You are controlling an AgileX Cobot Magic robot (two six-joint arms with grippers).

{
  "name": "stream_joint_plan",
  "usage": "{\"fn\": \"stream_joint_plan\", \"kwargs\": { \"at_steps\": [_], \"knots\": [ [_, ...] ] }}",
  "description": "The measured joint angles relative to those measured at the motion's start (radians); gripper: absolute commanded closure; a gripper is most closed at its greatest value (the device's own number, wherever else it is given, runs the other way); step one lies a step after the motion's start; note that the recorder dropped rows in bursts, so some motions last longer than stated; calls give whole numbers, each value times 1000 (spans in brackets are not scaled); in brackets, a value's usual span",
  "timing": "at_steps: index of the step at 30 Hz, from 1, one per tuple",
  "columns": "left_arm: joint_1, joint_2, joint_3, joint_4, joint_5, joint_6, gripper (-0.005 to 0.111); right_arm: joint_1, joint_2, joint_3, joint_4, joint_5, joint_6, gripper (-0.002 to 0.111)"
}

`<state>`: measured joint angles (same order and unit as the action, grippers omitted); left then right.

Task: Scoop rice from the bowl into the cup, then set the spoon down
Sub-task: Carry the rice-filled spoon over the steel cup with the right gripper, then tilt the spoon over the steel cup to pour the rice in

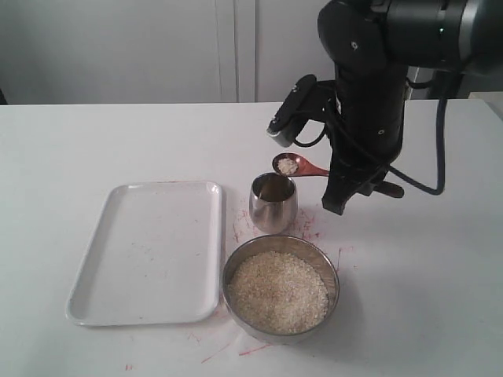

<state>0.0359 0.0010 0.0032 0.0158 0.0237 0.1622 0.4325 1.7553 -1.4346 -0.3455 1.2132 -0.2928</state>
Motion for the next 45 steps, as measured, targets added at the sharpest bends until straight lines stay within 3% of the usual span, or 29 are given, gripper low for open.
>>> {"fn": "stream_joint_plan", "kwargs": {
  "at_steps": [45],
  "knots": [
    [0,0,0,0,0,0,92,99,46,0,-236,5,37,108]
  ]
}}
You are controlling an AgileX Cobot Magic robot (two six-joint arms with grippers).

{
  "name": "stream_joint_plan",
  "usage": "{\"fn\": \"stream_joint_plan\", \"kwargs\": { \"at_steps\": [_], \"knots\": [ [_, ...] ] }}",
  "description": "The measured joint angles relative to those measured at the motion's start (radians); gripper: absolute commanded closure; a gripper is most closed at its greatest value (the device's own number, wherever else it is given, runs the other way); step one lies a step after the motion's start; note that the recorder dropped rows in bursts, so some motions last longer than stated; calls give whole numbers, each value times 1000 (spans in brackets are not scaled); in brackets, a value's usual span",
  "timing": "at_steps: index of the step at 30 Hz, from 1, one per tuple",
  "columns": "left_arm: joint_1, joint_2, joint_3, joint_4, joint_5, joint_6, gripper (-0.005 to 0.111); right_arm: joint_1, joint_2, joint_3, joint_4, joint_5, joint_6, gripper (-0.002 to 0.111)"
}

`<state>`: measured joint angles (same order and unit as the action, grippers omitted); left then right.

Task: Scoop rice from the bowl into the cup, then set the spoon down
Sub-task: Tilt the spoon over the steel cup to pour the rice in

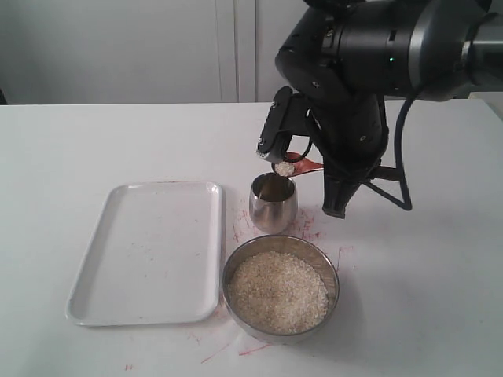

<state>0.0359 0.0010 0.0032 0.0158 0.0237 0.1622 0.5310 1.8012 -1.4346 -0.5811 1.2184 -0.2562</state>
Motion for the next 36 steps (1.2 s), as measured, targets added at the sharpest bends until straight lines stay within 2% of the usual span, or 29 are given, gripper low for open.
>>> {"fn": "stream_joint_plan", "kwargs": {
  "at_steps": [4,18,36],
  "knots": [
    [0,0,0,0,0,0,92,46,0,0,-83,0,-2,108],
    [0,0,0,0,0,0,92,47,0,0,-171,0,-2,108],
    [0,0,0,0,0,0,92,48,0,0,-177,0,-47,108]
  ]
}}
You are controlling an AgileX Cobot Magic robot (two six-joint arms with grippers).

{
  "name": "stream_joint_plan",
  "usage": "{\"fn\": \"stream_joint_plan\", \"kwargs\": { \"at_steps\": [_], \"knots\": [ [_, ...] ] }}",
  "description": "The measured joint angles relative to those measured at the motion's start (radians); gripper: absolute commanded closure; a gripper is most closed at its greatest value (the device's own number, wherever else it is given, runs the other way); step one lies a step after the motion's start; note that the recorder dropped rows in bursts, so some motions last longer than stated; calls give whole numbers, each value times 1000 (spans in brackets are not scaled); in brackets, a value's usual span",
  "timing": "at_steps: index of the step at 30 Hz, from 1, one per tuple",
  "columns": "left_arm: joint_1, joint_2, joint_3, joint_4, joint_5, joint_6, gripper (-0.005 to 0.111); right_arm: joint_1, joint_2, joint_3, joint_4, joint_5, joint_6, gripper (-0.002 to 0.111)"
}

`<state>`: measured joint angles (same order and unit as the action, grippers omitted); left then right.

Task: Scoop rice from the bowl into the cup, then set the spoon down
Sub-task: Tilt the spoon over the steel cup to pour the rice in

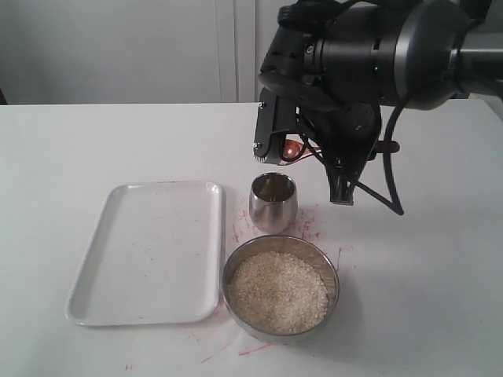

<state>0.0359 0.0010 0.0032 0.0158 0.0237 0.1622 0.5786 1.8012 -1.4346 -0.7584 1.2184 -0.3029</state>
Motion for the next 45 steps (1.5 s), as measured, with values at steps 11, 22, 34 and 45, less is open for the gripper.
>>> {"fn": "stream_joint_plan", "kwargs": {
  "at_steps": [11,22,34,45],
  "knots": [
    [0,0,0,0,0,0,92,9,0,0,-13,0,-40,108],
    [0,0,0,0,0,0,92,9,0,0,-58,0,-90,108],
    [0,0,0,0,0,0,92,9,0,0,-80,0,-130,108],
    [0,0,0,0,0,0,92,9,0,0,-99,0,-135,108]
  ]
}}
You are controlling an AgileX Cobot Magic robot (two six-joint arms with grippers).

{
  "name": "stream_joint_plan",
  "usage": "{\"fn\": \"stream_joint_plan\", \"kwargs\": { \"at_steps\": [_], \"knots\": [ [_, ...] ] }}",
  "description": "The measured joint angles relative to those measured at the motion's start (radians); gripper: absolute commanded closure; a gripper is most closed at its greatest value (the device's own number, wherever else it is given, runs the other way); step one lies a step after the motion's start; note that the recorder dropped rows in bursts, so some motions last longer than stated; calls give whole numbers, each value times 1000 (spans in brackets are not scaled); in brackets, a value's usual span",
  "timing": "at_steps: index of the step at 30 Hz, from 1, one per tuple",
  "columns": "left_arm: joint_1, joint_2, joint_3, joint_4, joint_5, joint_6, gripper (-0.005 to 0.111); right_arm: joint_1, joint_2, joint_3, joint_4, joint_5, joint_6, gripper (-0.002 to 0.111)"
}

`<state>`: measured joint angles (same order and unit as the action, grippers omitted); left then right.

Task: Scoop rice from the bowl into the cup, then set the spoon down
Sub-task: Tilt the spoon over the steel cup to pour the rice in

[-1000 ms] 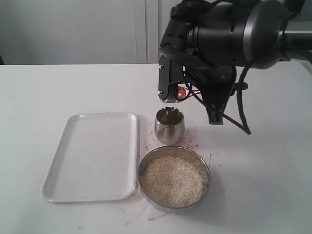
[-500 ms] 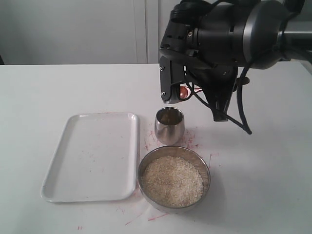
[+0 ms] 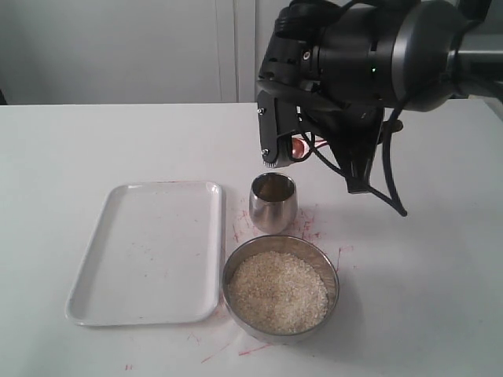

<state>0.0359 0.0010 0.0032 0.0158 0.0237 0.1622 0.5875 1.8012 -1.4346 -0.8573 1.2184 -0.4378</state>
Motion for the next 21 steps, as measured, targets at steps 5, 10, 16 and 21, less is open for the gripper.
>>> {"fn": "stream_joint_plan", "kwargs": {
  "at_steps": [5,10,16,21],
  "knots": [
    [0,0,0,0,0,0,92,0,0,0,-30,0,-2,108],
    [0,0,0,0,0,0,92,0,0,0,-62,0,-22,108],
    [0,0,0,0,0,0,92,0,0,0,-96,0,-24,108],
    [0,0,0,0,0,0,92,0,0,0,-122,-2,-24,108]
  ]
}}
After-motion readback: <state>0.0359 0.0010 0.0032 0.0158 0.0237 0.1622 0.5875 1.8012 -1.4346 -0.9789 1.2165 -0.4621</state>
